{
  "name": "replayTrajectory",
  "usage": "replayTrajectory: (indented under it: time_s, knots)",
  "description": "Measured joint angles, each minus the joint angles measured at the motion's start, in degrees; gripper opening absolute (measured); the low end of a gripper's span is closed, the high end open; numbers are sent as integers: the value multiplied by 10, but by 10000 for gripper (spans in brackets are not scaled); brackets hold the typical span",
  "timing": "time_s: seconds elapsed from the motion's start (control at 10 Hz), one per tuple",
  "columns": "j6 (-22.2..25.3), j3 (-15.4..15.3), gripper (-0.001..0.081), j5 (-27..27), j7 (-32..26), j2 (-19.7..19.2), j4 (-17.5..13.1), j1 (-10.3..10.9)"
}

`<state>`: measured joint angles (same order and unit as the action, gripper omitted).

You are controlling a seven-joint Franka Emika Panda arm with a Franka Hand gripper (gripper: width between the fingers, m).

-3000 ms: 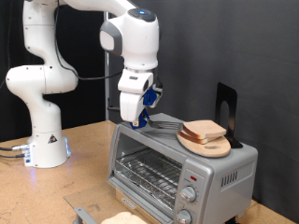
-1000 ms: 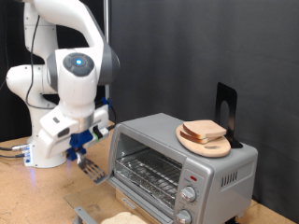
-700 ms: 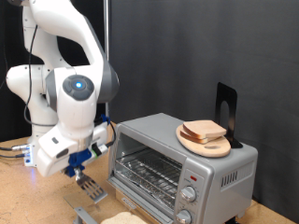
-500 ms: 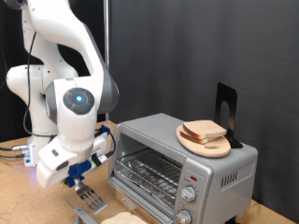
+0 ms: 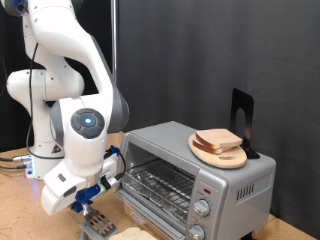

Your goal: Make a piece of toast with the oven

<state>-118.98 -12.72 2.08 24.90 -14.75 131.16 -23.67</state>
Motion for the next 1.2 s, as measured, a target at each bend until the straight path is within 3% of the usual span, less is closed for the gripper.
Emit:
replayTrajectory:
  time_s: [1.2]
  knots:
    - [8,-17,491,4,18,-46,-67,11]
